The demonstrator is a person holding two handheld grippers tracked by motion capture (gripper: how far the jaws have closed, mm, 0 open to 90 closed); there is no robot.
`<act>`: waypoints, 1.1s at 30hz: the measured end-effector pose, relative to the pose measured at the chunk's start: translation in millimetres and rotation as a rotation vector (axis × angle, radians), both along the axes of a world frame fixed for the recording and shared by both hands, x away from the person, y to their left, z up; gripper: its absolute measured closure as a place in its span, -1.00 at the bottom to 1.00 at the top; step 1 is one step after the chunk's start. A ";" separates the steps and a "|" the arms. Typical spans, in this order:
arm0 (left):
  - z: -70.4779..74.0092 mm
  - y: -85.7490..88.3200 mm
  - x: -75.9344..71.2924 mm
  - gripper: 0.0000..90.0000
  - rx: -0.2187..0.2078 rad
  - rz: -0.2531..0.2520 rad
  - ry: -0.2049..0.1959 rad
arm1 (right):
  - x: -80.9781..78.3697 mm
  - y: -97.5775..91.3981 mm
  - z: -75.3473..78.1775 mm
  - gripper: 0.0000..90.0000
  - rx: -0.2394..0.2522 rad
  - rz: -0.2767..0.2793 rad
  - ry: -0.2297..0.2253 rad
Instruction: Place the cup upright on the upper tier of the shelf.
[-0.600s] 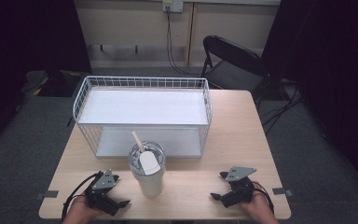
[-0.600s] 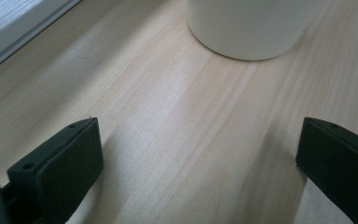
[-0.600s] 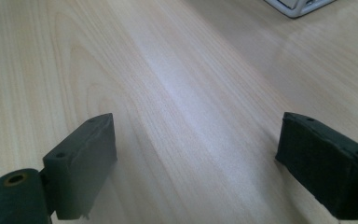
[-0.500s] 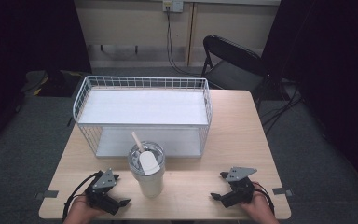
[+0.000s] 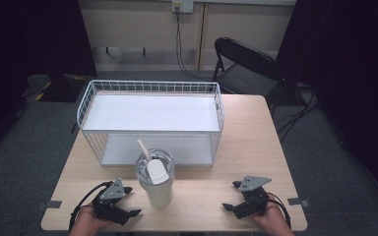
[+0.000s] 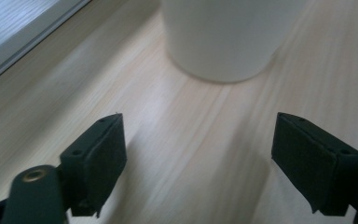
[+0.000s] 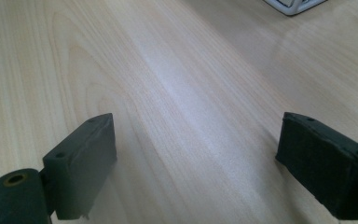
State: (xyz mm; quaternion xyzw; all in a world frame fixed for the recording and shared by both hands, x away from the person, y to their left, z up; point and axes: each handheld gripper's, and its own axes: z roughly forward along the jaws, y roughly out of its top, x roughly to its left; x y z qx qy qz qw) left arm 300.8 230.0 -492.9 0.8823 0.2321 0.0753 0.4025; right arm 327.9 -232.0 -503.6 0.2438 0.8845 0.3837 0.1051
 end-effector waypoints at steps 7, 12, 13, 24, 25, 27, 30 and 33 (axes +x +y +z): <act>21.1 -10.8 -0.8 -0.63 -0.130 -0.003 -0.029 | 0.0 0.0 0.0 -0.76 0.000 0.000 0.000; 26.3 -17.5 0.0 -0.65 -0.167 -0.005 -0.031 | 0.0 0.0 0.0 -0.76 0.000 0.000 0.000; 27.8 -19.3 0.5 -0.65 -0.182 -0.003 -0.034 | 0.0 0.0 0.0 -0.76 0.000 0.000 0.000; 34.0 -29.7 5.6 -0.66 -0.232 0.010 -0.047 | 0.0 0.0 0.0 -0.76 0.000 0.000 0.000; 34.4 -30.1 6.3 -0.66 -0.232 0.010 -0.049 | 0.0 0.0 0.0 -0.76 0.000 0.000 0.000; 34.6 -30.6 7.4 -0.66 -0.238 0.013 -0.048 | 0.0 0.0 0.0 -0.76 0.000 0.000 0.000; 34.6 -31.4 8.4 -0.66 -0.238 0.014 -0.051 | 0.0 0.0 0.0 -0.76 0.000 0.000 0.000; 34.1 -34.0 8.4 -0.67 -0.257 0.027 -0.050 | 0.0 0.0 0.0 -0.76 0.000 0.000 0.000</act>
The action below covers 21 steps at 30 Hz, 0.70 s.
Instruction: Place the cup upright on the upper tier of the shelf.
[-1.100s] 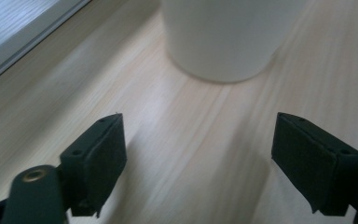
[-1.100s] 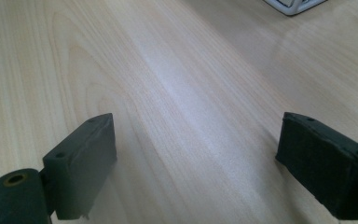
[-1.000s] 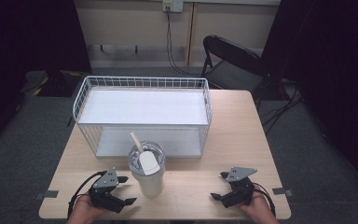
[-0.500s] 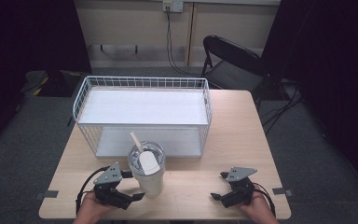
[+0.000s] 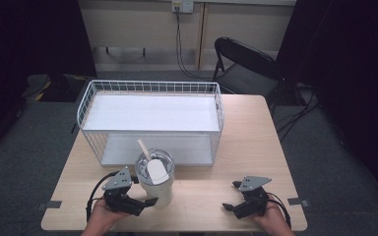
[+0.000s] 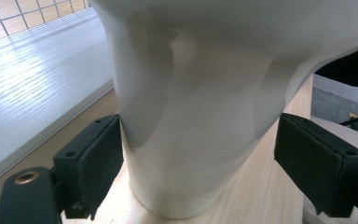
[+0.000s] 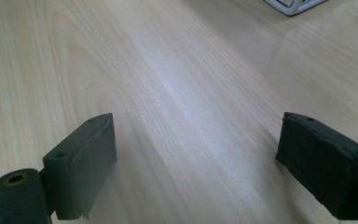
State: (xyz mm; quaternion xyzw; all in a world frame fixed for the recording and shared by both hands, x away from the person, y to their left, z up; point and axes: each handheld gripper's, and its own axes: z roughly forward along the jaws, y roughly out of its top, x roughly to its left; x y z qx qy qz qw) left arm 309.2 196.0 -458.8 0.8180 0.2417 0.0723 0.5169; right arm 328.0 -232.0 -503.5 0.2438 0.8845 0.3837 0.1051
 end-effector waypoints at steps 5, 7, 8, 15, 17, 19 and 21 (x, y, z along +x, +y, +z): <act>0.0 -2.5 1.0 -0.70 -0.014 0.008 0.000 | 0.0 0.0 0.0 -0.76 0.000 0.000 0.000; 0.1 -3.7 1.5 -0.71 -0.013 0.010 0.003 | 0.0 0.0 0.0 -0.76 0.000 0.000 0.000; -0.1 -4.6 1.8 -0.72 -0.015 0.010 0.000 | 0.0 0.0 0.0 -0.76 0.000 0.000 0.000; 0.4 -13.0 5.2 -0.81 -0.010 0.019 -0.023 | 0.0 0.0 0.0 -0.76 0.000 0.000 0.000; 0.3 -14.7 5.3 -0.81 -0.014 0.022 -0.032 | 0.0 0.0 0.0 -0.76 0.000 0.000 0.000; -0.1 -15.6 5.0 -0.81 -0.020 0.024 -0.045 | 0.0 0.0 0.0 -0.76 0.000 0.000 0.000; 0.1 -16.1 4.8 -0.81 -0.023 0.024 -0.056 | 0.0 0.0 0.0 -0.76 0.000 0.000 0.000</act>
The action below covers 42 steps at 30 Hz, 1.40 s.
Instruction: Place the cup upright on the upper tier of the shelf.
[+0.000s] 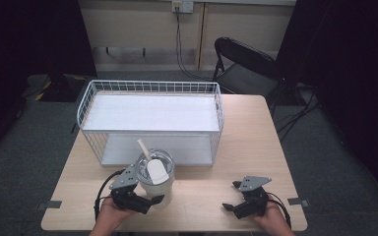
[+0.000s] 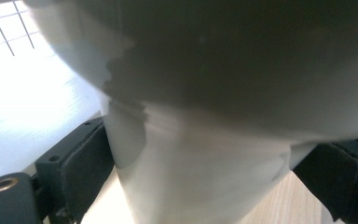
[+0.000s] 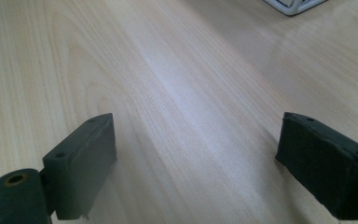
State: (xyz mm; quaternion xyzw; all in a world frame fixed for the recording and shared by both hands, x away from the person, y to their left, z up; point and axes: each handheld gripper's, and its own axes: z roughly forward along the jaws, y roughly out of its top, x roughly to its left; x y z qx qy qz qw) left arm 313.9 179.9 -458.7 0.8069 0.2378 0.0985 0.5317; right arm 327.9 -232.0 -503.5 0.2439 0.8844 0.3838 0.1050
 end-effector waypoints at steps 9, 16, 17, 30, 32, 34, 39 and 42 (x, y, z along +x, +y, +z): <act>0.3 -2.2 0.8 -0.82 -0.031 -0.004 -0.042 | 0.0 0.0 0.0 -0.76 0.000 0.000 0.000; 0.1 -4.4 2.0 -0.84 -0.089 0.003 -0.054 | 0.0 0.0 0.0 -0.76 0.000 0.000 0.000; 0.0 -5.1 2.1 -0.85 -0.110 0.005 -0.054 | 0.0 0.0 0.0 -0.76 0.000 0.000 0.000; 1.2 -6.8 4.4 -0.87 -0.161 -0.009 -0.088 | 0.0 0.0 0.0 -0.76 0.000 0.000 0.000; 1.0 -6.7 3.8 -0.87 -0.158 -0.005 -0.098 | 0.0 0.0 0.0 -0.76 0.000 0.000 0.000; 0.5 -6.1 3.6 -0.85 -0.160 -0.009 -0.106 | 0.0 0.0 0.0 -0.76 0.000 0.000 0.000; 0.9 -8.4 0.4 -0.81 -0.138 -0.020 -0.154 | 0.0 0.0 0.0 -0.76 0.000 0.000 0.000; 1.4 -10.0 -0.1 -0.81 -0.137 -0.026 -0.161 | 0.1 0.0 0.0 -0.76 0.000 0.001 -0.001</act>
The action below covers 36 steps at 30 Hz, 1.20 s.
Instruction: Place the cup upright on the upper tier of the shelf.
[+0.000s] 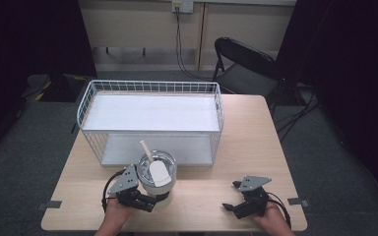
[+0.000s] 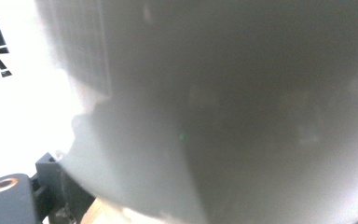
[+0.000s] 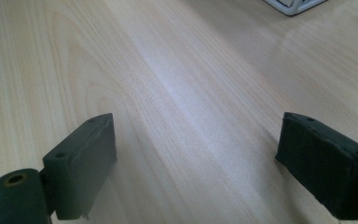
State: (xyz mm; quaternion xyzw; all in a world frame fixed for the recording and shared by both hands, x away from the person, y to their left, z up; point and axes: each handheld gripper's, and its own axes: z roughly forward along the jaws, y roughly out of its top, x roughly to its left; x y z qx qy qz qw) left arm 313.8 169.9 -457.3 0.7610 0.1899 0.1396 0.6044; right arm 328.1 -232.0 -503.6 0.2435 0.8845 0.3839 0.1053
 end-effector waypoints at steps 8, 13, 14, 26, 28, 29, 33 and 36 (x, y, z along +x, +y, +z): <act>3.8 1.9 0.7 -0.81 -0.028 0.004 0.027 | -0.1 0.0 0.1 -0.76 0.000 -0.001 0.001; 13.0 5.6 2.0 -0.80 -0.050 0.030 0.050 | 0.0 0.0 0.0 -0.76 0.000 0.000 0.000; 14.0 5.9 2.5 -0.80 -0.050 0.035 0.047 | 0.0 0.0 0.0 -0.76 0.000 0.000 0.000; 31.6 15.7 10.5 -0.80 -0.044 0.080 0.073 | -0.1 0.0 0.0 -0.76 0.000 0.000 0.001; 36.2 16.7 11.2 -0.80 -0.053 0.080 0.071 | 0.0 0.0 0.0 -0.76 0.000 0.001 0.000; 39.3 17.2 11.1 -0.80 -0.051 0.086 0.071 | 0.0 0.0 0.0 -0.76 0.000 0.001 0.000; 49.4 19.6 13.4 -0.80 -0.060 0.085 0.076 | 0.0 0.0 0.0 -0.76 0.000 0.001 0.000; 57.3 21.7 15.8 -0.80 -0.053 0.090 0.077 | 0.0 0.0 0.0 -0.76 0.000 0.000 0.000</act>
